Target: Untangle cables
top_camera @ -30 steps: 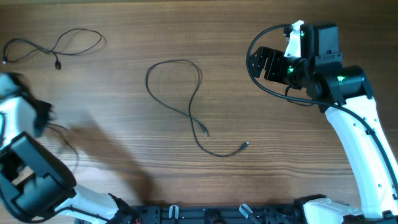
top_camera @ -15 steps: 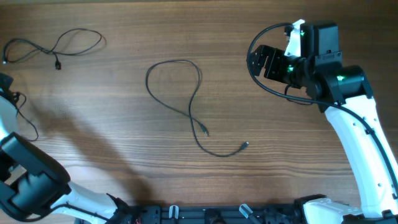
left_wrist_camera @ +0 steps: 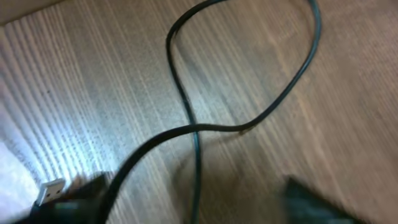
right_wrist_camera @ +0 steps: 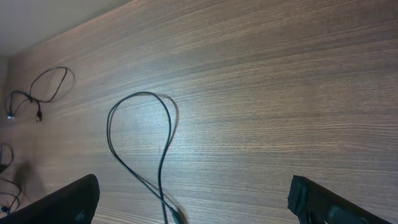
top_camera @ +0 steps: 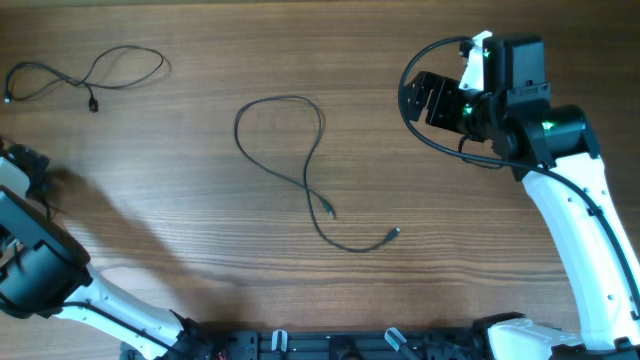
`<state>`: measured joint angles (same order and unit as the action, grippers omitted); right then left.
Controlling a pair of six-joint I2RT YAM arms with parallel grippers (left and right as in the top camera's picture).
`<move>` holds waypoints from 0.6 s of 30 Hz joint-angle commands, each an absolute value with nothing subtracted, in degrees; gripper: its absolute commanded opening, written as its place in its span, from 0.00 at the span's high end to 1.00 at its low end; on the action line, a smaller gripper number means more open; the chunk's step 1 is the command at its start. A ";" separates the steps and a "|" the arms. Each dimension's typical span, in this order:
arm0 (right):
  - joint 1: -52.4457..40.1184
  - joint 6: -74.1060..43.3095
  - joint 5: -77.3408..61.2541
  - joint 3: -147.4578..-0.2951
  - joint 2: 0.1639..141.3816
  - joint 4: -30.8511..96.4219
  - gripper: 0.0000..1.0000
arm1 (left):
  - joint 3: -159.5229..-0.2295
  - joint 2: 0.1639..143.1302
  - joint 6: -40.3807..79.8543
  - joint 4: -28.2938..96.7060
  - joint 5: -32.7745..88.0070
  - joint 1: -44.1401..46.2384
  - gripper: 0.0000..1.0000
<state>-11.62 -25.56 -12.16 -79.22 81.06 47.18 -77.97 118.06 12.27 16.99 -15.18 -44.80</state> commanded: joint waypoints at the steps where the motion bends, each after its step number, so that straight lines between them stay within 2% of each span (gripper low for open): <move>1: -11.55 -26.06 -10.96 -79.11 81.56 46.94 0.00 | -81.95 114.69 11.09 21.39 -17.47 -44.84 0.00; 3: -11.55 -26.04 -10.96 -79.11 81.56 46.83 0.00 | -85.12 113.21 11.64 26.28 -17.45 -44.84 0.00; 6: -11.55 -26.06 -10.98 -79.11 81.56 46.85 0.00 | -91.37 110.59 22.00 37.78 -17.30 -44.42 0.00; 10: -11.55 -26.04 -10.98 -79.11 81.56 47.05 0.00 | -92.77 105.67 24.91 43.79 -3.27 -40.36 0.00; 14: -11.55 -25.87 -10.96 -79.11 81.56 47.22 0.00 | -92.75 103.77 24.91 47.90 10.92 -29.56 0.00; 18: -11.51 -25.63 -8.16 -79.11 81.54 47.83 0.00 | -92.64 104.73 24.91 48.88 13.32 -15.33 0.00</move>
